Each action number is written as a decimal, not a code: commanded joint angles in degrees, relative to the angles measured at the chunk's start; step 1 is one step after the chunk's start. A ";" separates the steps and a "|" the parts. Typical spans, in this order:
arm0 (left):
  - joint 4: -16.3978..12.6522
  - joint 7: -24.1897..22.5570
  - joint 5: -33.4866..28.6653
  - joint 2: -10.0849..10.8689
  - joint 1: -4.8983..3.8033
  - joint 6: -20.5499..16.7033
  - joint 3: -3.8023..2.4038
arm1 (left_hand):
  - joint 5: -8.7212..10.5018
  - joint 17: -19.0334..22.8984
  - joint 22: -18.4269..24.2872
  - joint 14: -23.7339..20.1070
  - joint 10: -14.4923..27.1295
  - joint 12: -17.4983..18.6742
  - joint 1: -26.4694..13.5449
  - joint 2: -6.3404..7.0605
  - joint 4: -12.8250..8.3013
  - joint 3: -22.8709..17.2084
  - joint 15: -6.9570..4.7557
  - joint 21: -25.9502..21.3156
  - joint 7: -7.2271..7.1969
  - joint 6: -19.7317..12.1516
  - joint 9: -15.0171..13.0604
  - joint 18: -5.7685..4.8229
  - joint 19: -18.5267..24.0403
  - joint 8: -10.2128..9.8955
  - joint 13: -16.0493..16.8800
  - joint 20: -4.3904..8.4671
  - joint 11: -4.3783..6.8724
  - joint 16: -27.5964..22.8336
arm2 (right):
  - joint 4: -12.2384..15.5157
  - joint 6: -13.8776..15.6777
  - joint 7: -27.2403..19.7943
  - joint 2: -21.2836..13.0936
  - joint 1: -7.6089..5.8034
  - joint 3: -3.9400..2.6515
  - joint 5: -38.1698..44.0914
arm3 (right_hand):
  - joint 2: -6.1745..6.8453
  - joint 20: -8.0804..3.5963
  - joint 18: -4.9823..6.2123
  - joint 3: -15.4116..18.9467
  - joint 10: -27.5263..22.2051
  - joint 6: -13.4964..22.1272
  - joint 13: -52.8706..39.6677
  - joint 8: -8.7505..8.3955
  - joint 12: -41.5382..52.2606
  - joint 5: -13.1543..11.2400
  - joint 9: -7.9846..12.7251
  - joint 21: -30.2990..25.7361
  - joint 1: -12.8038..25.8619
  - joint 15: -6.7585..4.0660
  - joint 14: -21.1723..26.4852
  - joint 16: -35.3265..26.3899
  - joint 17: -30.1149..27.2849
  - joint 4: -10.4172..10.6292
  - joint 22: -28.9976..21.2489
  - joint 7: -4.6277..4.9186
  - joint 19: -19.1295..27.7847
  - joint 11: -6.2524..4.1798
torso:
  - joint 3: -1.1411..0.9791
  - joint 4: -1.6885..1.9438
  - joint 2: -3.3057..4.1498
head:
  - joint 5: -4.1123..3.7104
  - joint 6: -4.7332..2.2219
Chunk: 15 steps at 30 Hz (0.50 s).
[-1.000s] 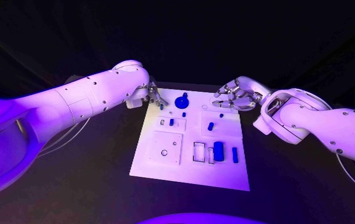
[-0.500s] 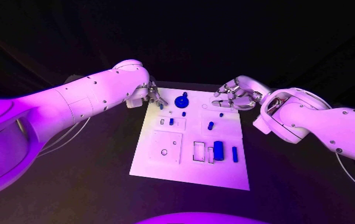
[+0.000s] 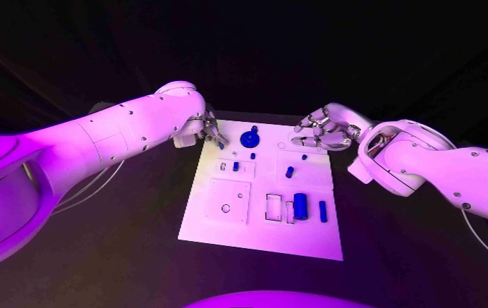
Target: Assemble the parts on the task board
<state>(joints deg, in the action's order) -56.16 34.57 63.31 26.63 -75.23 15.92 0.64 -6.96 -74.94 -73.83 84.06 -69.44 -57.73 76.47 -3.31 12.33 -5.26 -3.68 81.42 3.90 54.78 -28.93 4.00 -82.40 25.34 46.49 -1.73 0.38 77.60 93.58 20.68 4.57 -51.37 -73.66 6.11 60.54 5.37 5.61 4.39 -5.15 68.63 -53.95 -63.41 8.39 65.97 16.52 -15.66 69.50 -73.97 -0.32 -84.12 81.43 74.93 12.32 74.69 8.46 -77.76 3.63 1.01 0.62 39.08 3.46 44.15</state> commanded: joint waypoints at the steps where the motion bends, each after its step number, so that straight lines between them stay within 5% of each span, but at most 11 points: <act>1: 0.03 -1.00 -0.64 -0.19 0.00 1.42 0.00 | -0.21 -5.12 -0.06 2.96 0.06 0.30 1.47 -0.72 -0.70 -1.65 -0.46 0.15 -0.32 0.12 0.34 -0.52 0.00 -0.20 -0.26 0.12 0.29 -0.18 | 0.06 -0.30 -0.34 0.02 0.03 0.00 0.21 | -0.20 -0.03 0.61 0.36 -0.05 0.23 -0.09 0.30 -0.01 0.26 -0.09 -0.38 0.30 -0.32 -2.52 -0.35 1.32 -0.06 -0.07 -0.14 0.25 -0.04 | 0.01 0.00 -0.03 | 0.00 0.01; 8: -0.08 -1.23 -1.58 -0.08 0.00 1.56 0.00 | -0.23 -5.13 -0.09 2.96 0.10 0.59 2.30 -1.14 -1.48 -4.11 -0.44 0.13 -0.26 0.20 1.04 -0.53 0.03 -0.50 -0.69 0.11 0.25 -0.19 | 0.06 -0.26 -0.35 0.01 0.03 0.00 0.21 | -0.20 -0.03 0.61 0.36 -0.05 0.23 -0.09 0.30 -0.01 0.26 -0.09 -0.38 0.30 -0.32 -2.52 -0.35 1.32 -0.06 -0.07 -0.14 0.25 -0.04 | -0.02 0.01 0.01 | -0.04 0.01; 15: -0.71 -1.42 -3.11 0.48 0.00 0.45 0.00 | -0.46 -5.15 -0.17 2.96 0.41 1.37 4.51 -0.08 -4.89 -11.64 -0.37 0.13 0.09 -0.05 2.12 -0.52 0.03 -1.00 -1.53 0.10 0.06 -0.20 | 0.06 -0.24 -0.38 0.03 0.03 0.00 0.19 | -0.26 -0.04 0.62 0.39 0.07 0.22 -0.22 0.34 0.12 0.31 -0.10 -0.45 0.28 -0.33 -2.51 -0.41 1.26 -0.04 -0.10 -0.15 0.26 -0.04 | -0.03 0.04 -0.07 | 0.04 -0.02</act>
<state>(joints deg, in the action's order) -56.61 33.94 61.87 27.02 -75.21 16.29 0.65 -7.03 -74.93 -73.93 84.06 -69.38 -56.55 80.27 -2.96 10.99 -12.92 -3.68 81.42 3.89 54.78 -26.76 4.00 -82.40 24.12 45.02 -1.73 0.31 77.60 93.58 20.69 4.55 -51.35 -73.66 6.11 60.53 5.37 5.61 4.39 -5.15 68.64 -53.95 -63.58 8.39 65.97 16.52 -15.69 69.22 -73.97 -0.32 -84.12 81.20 74.92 12.32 74.64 8.46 -77.76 3.63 0.99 0.65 39.06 3.39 44.14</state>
